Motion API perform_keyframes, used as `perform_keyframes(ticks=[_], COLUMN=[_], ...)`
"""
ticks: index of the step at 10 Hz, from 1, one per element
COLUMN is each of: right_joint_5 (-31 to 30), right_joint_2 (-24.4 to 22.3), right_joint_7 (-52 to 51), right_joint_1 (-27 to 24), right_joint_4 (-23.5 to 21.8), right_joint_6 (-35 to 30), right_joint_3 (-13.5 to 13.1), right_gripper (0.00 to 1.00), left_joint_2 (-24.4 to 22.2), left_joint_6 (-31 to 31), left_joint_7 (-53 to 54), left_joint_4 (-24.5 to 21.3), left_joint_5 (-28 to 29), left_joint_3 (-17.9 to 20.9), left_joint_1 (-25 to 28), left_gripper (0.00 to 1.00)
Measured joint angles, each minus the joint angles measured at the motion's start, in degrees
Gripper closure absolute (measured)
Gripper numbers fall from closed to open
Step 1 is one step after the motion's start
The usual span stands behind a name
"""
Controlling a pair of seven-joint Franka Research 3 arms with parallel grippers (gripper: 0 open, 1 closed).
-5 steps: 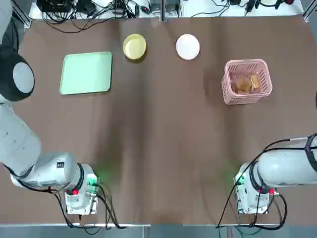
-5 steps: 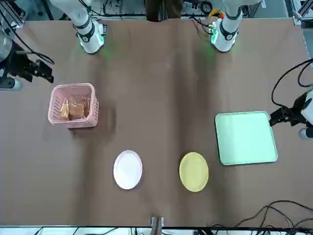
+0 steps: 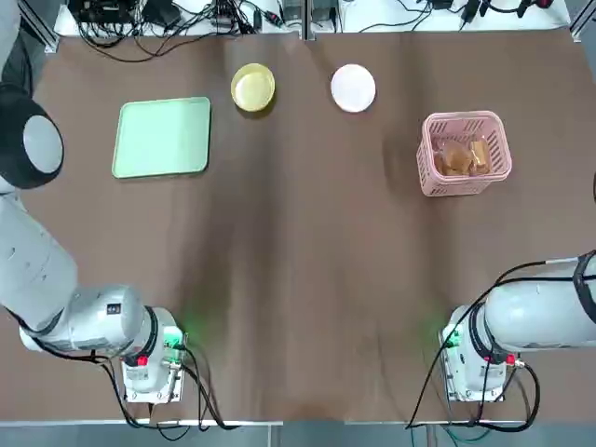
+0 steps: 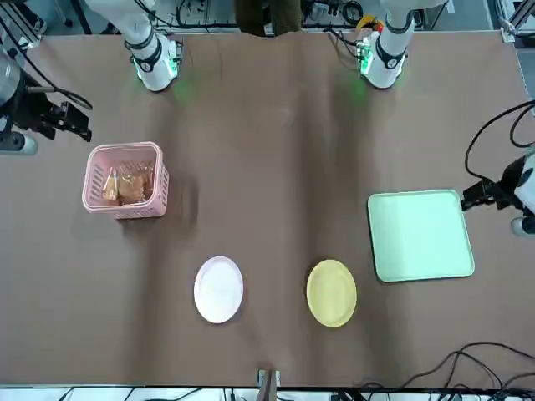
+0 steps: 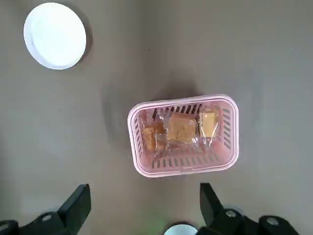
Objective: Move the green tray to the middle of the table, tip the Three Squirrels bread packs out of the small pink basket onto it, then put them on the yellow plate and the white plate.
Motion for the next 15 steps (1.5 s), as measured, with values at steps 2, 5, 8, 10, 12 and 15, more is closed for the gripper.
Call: perform_keyframes(ticks=[2, 5, 8, 10, 12, 15], right_joint_5=[0.00, 0.00, 0.00, 0.00, 0.00, 0.00], right_joint_2=[0.00, 0.00, 0.00, 0.00, 0.00, 0.00], right_joint_7=[0.00, -0.01, -0.02, -0.02, -0.02, -0.02], right_joint_1=[-0.01, -0.03, -0.04, -0.05, -0.05, -0.05], right_joint_4=[0.00, 0.03, 0.03, 0.03, 0.03, 0.03], right_joint_6=[-0.02, -0.05, -0.52, -0.61, -0.62, -0.63], right_joint_3=[-0.01, -0.04, -0.06, -0.06, -0.06, -0.09], right_gripper=[0.01, 0.01, 0.01, 0.01, 0.01, 0.01], left_joint_2=[3.90, 12.34, 18.09, 20.89, 21.77, 21.81], left_joint_6=[0.86, 21.19, 36.36, 39.49, 41.69, 43.54], left_joint_7=[2.69, 3.09, 2.99, 3.19, 3.43, 3.42], left_joint_4=[-1.23, -9.06, -18.32, -19.12, -20.16, -22.12], left_joint_5=[-0.79, 5.81, 8.78, 9.83, 9.88, 9.87], left_joint_3=[0.43, 0.62, 0.77, 0.79, 0.75, 0.68], left_joint_1=[9.16, 12.13, 13.78, 16.35, 17.42, 18.00], left_gripper=[0.00, 0.00, 0.00, 0.00, 0.00, 0.12])
